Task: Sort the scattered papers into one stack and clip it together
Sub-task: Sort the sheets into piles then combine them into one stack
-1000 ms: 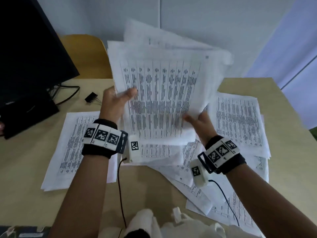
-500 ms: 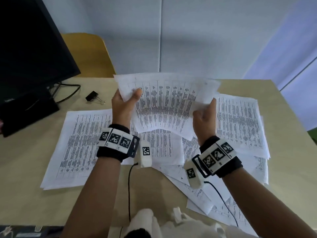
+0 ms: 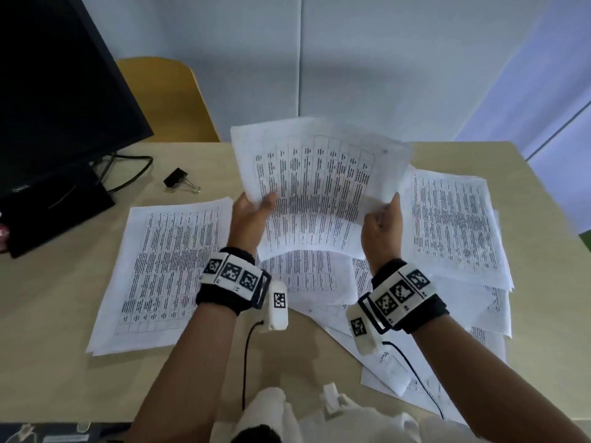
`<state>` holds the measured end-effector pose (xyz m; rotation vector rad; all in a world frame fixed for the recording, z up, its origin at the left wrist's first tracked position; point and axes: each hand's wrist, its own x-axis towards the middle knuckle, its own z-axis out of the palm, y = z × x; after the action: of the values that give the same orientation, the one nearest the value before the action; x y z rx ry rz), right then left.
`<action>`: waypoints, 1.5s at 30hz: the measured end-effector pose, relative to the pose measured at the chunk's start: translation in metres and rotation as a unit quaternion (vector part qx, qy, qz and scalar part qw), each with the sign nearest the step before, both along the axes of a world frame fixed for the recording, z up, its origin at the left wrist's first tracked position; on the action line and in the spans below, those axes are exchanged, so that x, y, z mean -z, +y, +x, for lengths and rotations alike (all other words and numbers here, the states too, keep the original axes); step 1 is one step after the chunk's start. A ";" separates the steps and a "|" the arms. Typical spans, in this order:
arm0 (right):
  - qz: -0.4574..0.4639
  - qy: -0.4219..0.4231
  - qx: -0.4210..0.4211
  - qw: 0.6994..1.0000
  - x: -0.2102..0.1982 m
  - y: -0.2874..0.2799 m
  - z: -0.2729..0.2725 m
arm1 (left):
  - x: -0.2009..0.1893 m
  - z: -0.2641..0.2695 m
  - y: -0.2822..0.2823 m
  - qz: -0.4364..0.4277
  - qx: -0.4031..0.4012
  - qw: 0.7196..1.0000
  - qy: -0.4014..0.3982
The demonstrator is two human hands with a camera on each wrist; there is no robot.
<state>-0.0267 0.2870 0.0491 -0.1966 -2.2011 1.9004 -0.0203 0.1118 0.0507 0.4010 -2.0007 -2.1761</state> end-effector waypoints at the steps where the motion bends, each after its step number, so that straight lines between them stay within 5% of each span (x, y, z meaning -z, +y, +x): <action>1: 0.005 -0.008 0.004 1.000 0.002 -0.002 0.002 | 0.006 0.001 -0.001 -0.013 -0.007 1.000 -0.017; 7: 0.023 0.034 0.013 0.999 0.003 -0.019 -0.001 | -0.019 -0.002 -0.033 -0.078 -0.025 0.996 0.018; 12: 0.111 -0.018 -0.086 0.990 0.009 -0.066 0.002 | -0.047 -0.008 -0.098 -0.161 -0.143 0.977 0.017; 21: 0.238 -0.172 -0.295 0.909 0.038 -0.149 0.030 | 0.007 0.029 -0.203 -0.258 -0.184 0.922 -0.223; 26: 0.262 -0.242 -0.319 0.878 0.061 -0.171 0.048 | 0.045 0.053 -0.225 -0.269 -0.165 0.894 -0.318; 33: 0.228 -0.281 -0.311 0.879 0.074 -0.181 0.059 | 0.062 0.066 -0.226 -0.301 -0.104 0.830 -0.457; 36: 0.234 -0.271 -0.261 0.897 0.071 -0.168 0.045 | 0.061 0.058 -0.218 -0.312 -0.134 0.833 -0.438; 39: 0.311 -0.249 -0.125 0.909 0.068 -0.133 0.018 | 0.059 0.048 -0.200 -0.345 -0.125 0.855 -0.366; 42: 0.379 -0.318 0.028 0.869 0.067 -0.091 0.001 | 0.062 0.040 -0.174 -0.414 0.003 0.860 -0.298; 45: 0.374 -0.405 0.066 0.832 0.072 -0.066 0.001 | 0.069 0.038 -0.156 -0.447 0.137 0.833 -0.295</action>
<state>-0.0253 0.2210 -0.0229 -1.1252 -3.1419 0.7744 0.0173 -0.0444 -0.0183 0.7044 -3.2676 -0.9854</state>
